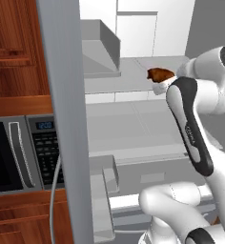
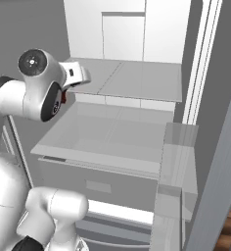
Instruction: Gather the lime and garlic from the fridge and place them on a tray on the dining counter. Then gather the chicken drumsticks from the fridge and place them on the other tray.
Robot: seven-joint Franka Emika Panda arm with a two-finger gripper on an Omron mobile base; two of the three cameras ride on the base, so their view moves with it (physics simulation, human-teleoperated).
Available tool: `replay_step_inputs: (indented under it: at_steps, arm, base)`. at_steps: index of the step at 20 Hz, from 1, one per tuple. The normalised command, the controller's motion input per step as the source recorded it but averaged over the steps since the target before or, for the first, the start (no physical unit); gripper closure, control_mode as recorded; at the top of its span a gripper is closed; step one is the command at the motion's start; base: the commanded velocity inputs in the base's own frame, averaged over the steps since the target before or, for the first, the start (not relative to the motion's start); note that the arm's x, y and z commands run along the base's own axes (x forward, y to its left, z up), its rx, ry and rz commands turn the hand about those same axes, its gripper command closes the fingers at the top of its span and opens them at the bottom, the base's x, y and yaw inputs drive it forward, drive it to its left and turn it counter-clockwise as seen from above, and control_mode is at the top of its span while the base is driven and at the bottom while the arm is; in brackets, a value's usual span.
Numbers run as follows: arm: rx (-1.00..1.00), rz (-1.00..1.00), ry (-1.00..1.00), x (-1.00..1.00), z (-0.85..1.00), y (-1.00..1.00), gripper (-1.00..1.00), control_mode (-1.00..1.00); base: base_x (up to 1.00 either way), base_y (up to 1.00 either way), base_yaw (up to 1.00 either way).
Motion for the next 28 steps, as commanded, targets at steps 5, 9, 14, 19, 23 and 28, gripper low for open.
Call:
replay_step_inputs:
  at_steps: [5, 9, 14, 19, 23, 28]
  arm:
    - [0.0, 0.0, -0.03, -1.0, 0.48, 0.0, 1.0, -1.0]
    - [0.0, 0.0, -0.08, -1.0, 0.47, 0.0, 1.0, -1.0]
    - [0.0, 0.0, -0.01, -0.99, 0.04, 0.0, 1.0, -1.0]
    - [0.0, 0.0, 0.0, -0.75, 0.0, 0.0, 1.0, -1.0]
    - [0.0, 0.0, 0.0, -0.42, 0.0, 0.01, 1.0, -1.0]
    - [0.0, 0.0, 0.0, -0.18, 0.01, 0.0, 1.0, 1.0]
  base:
    - [0.0, 0.0, 0.0]
    - [0.0, 0.0, 0.0]
    - [0.0, 0.0, 0.0]
    - [0.0, 0.0, 0.0]
    - [0.0, 0.0, 0.0]
    - [-0.8, 0.03, 0.0]
